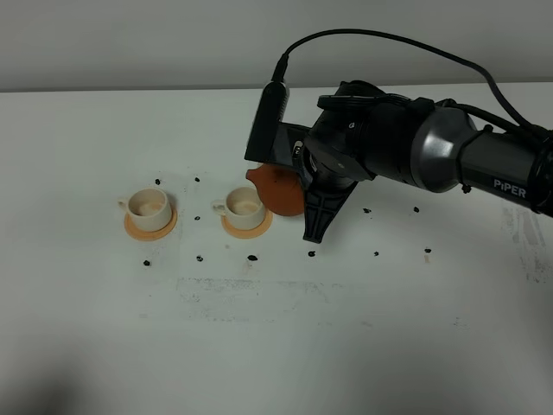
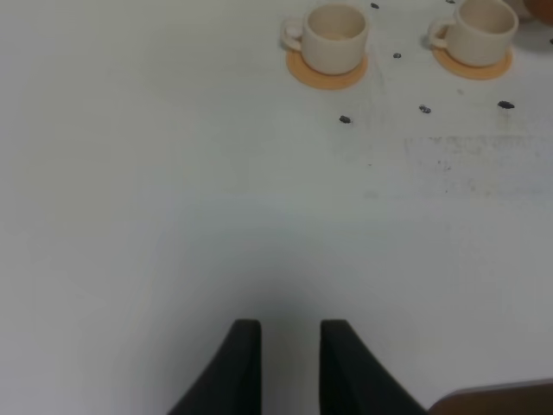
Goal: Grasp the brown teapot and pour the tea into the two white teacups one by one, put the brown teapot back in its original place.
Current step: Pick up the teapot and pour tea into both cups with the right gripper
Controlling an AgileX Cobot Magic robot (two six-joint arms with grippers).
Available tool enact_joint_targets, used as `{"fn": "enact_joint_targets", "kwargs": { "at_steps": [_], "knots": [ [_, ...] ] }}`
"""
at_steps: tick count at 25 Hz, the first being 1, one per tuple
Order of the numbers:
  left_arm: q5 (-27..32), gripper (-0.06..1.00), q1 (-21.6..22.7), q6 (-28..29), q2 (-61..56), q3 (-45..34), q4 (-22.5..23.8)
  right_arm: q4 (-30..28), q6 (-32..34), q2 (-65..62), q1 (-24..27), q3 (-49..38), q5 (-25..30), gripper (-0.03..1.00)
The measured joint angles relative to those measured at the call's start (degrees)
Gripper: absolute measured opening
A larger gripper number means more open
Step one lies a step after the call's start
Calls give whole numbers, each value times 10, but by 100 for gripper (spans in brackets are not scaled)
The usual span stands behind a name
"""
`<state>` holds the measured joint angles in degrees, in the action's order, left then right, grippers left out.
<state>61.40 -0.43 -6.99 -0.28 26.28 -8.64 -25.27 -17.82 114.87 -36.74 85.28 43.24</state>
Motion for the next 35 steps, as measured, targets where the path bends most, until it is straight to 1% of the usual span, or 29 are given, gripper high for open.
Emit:
{"fn": "enact_joint_targets", "kwargs": {
  "at_steps": [5, 9, 18, 32, 35],
  "knots": [
    [0, 16, 0, 0, 0, 0, 0, -46, -1, 0, -5, -13, -10, 8],
    [0, 16, 0, 0, 0, 0, 0, -58, -1, 0, -5, -33, -18, 8],
    [0, 16, 0, 0, 0, 0, 0, -108, -2, 0, -22, -35, -35, 8],
    [0, 16, 0, 0, 0, 0, 0, -177, -18, 6, -27, -37, -35, 8],
    [0, 16, 0, 0, 0, 0, 0, -181, -24, 6, -27, -37, -35, 8]
  ]
}}
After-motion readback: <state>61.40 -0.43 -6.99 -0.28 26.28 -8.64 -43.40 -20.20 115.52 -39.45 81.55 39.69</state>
